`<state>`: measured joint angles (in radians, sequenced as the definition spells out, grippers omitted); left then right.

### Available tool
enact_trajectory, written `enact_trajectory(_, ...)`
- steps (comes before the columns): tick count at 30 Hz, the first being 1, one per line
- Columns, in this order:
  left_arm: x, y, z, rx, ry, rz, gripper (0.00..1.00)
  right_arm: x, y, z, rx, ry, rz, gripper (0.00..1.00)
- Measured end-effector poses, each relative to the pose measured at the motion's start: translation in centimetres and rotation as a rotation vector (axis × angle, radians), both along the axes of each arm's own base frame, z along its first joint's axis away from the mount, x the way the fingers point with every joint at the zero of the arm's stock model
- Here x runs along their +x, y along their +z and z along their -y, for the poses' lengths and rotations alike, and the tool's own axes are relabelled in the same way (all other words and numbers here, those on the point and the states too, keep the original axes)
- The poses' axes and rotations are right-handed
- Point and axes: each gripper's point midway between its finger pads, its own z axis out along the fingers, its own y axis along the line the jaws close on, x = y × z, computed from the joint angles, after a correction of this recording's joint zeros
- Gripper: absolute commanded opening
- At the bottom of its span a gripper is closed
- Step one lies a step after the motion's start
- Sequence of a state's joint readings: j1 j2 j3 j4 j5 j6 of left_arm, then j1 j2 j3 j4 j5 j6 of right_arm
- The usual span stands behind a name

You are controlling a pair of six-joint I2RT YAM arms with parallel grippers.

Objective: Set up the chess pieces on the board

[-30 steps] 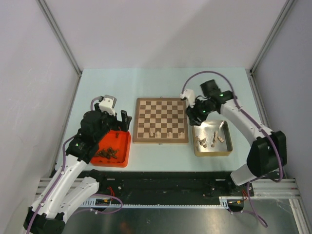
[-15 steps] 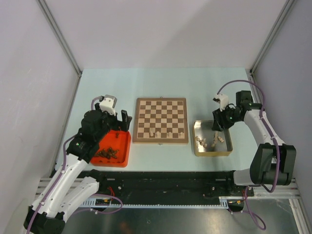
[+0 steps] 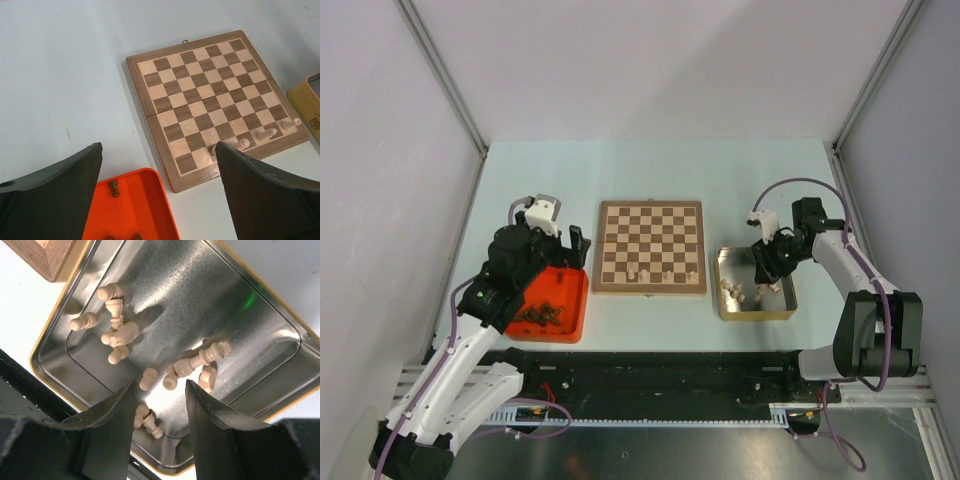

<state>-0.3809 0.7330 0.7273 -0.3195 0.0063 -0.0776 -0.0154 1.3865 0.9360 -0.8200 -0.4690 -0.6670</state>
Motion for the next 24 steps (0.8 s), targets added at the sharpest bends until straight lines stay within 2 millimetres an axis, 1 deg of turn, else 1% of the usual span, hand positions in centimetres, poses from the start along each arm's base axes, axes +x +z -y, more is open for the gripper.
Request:
enact_trajectory(8, 0.0, 0.0, 0.0, 0.001, 0.000, -0.001, 1.00, -0.5, -1.4, 0.2, -0.045, 0.015, -0.050, 0.45)
enact_trajectory(13, 0.0, 0.0, 0.0, 0.001, 0.000, -0.001, 1.00, -0.7, -2.4, -0.1, -0.078, 0.033, -0.080, 0.40)
enact_trajectory(20, 0.0, 0.0, 0.0, 0.000, 0.000, -0.001, 1.00, -1.1, -3.4, 0.3, -0.118, 0.030, -0.115, 0.38)
enact_trajectory(23, 0.0, 0.0, 0.0, 0.000, 0.000, 0.000, 1.00, -1.1, -3.5, 0.4, -0.128, 0.028, -0.116, 0.35)
enact_trajectory(24, 0.0, 0.0, 0.0, 0.000, 0.000, 0.000, 1.00, -1.1, -3.5, 0.5, -0.130, 0.027, -0.116, 0.32)
